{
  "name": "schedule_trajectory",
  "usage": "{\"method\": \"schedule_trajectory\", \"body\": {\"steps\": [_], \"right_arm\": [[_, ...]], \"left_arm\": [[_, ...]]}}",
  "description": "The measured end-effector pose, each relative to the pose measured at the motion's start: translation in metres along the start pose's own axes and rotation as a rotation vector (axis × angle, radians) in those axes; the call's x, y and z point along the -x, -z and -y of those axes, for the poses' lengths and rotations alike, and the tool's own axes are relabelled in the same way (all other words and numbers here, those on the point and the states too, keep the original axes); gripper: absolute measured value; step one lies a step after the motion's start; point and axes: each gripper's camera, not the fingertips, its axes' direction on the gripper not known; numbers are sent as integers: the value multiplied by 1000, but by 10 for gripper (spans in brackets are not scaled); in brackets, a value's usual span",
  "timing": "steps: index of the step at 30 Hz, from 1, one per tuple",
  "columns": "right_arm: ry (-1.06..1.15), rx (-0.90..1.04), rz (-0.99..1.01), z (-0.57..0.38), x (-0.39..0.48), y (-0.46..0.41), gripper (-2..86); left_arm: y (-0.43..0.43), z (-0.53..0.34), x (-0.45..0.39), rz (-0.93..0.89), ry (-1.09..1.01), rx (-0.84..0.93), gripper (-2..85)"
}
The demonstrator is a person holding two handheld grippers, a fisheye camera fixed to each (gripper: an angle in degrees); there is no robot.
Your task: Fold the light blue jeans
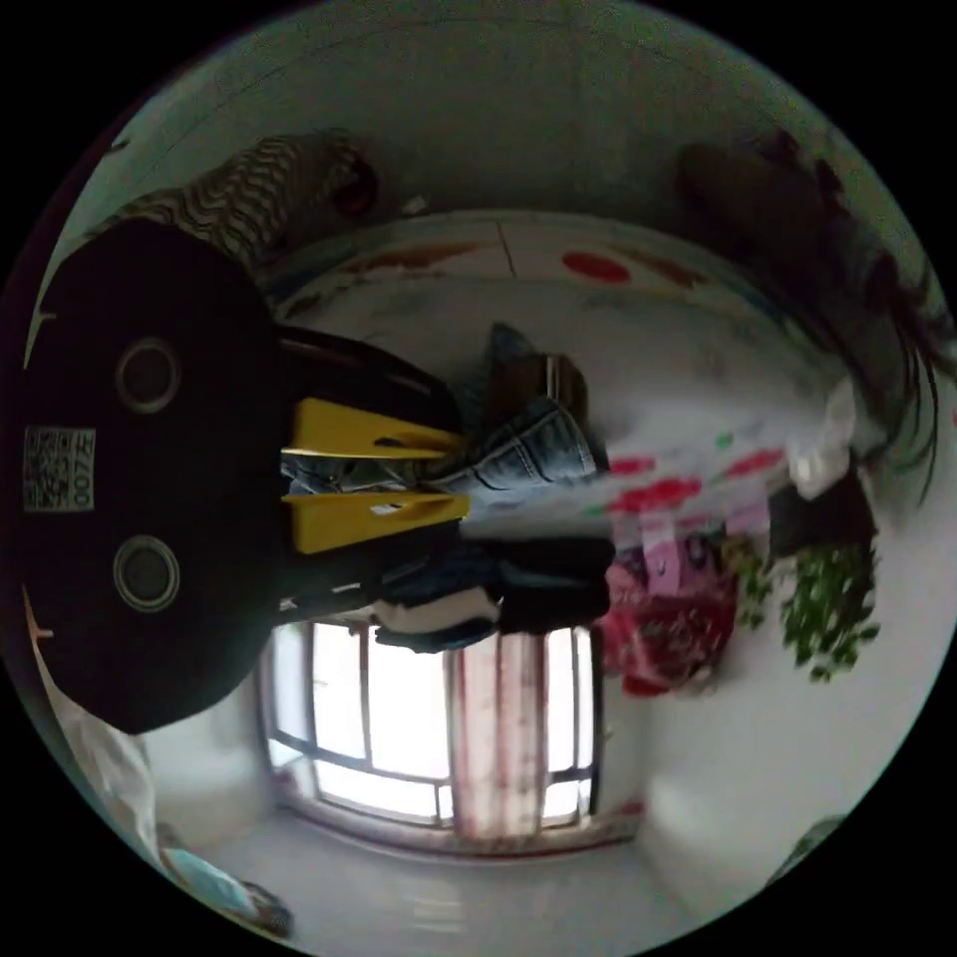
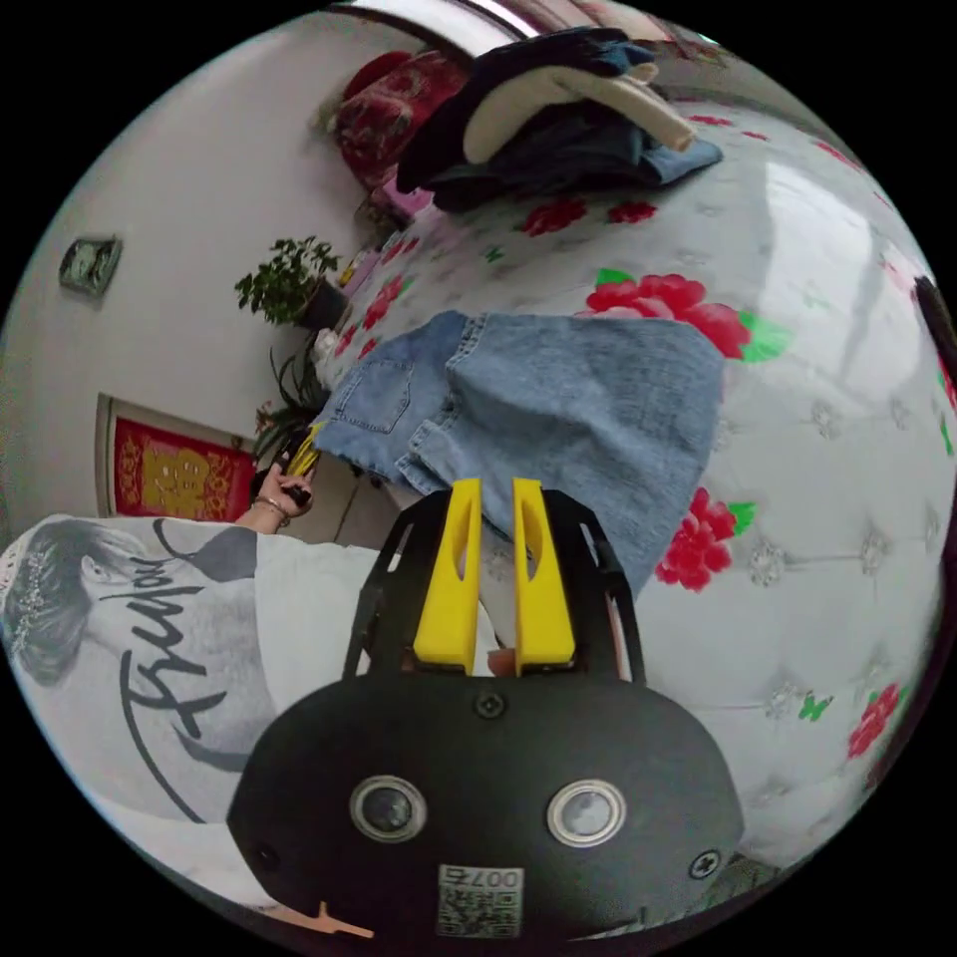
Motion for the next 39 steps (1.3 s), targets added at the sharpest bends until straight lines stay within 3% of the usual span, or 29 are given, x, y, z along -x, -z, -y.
{"method": "schedule_trajectory", "body": {"steps": [4,6,7,9,12,14,16,19,24,27,31,35,39], "right_arm": [[-120,-140,49,-13,-20,26,82],[-159,-193,46,-18,-28,37,84],[-186,-229,49,-20,-33,45,86],[-228,-284,72,-24,-42,55,88],[-300,-360,118,-33,-59,66,93],[-345,-387,142,-39,-69,69,96],[-401,-400,183,-47,-82,72,102],[-456,-410,195,-57,-94,74,111],[-526,-383,228,-56,-116,74,126],[-521,-328,301,-43,-124,66,133],[-506,-221,370,-18,-122,46,121],[-513,-119,279,-3,-117,51,90],[-439,-228,449,13,-96,87,65]], "left_arm": [[-53,-22,-121,-2,-501,208,47],[-102,-79,-199,-38,-869,373,47],[-116,-98,-215,-58,-955,421,48],[-173,-186,-258,-136,-1258,677,51],[-242,-294,-262,-185,-1448,999,78],[-278,-337,-249,-183,-1429,1159,90],[-297,-356,-233,-184,-1395,1206,81],[-320,-345,-205,-92,-1290,1180,76],[-365,-276,-121,159,-899,1019,102],[-399,-268,-77,212,-749,1055,140],[-440,-287,-45,232,-694,1138,161],[-484,-302,-38,231,-702,1241,91],[-498,-282,-81,28,-722,1216,44]]}}
